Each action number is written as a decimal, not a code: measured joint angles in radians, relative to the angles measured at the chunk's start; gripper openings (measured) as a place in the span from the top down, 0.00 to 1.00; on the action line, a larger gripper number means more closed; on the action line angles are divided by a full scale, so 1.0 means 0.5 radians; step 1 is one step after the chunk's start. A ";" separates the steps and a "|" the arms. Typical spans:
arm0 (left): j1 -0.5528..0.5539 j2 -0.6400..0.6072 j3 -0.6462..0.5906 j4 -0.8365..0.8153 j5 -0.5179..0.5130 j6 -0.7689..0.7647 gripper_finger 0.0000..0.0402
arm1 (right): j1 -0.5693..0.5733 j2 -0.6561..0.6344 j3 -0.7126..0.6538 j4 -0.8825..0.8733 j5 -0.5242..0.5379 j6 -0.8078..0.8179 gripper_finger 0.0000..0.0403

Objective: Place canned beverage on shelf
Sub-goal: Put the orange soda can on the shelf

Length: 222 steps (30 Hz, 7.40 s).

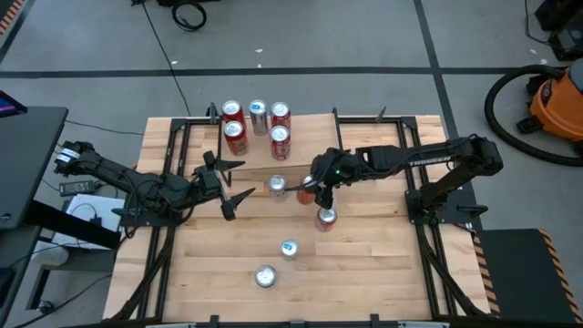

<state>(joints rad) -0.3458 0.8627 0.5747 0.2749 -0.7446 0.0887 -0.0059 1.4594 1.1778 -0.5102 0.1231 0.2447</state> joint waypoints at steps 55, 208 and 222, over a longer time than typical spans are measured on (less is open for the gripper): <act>0.000 0.001 0.000 0.009 0.000 0.002 0.02 | -0.683 -0.345 0.008 0.166 -0.083 -0.234 0.34; -0.014 0.000 -0.002 -0.031 0.054 -0.157 0.02 | -0.140 -0.107 -0.175 0.369 0.181 -0.014 0.25; -0.014 0.000 -0.002 -0.018 0.054 -0.156 0.02 | 0.386 -0.083 -0.171 -0.077 0.208 0.268 0.25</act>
<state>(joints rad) -0.3527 0.8627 0.5739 0.2657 -0.7174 0.0105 0.1870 1.4178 1.0924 -0.5487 0.2270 0.3786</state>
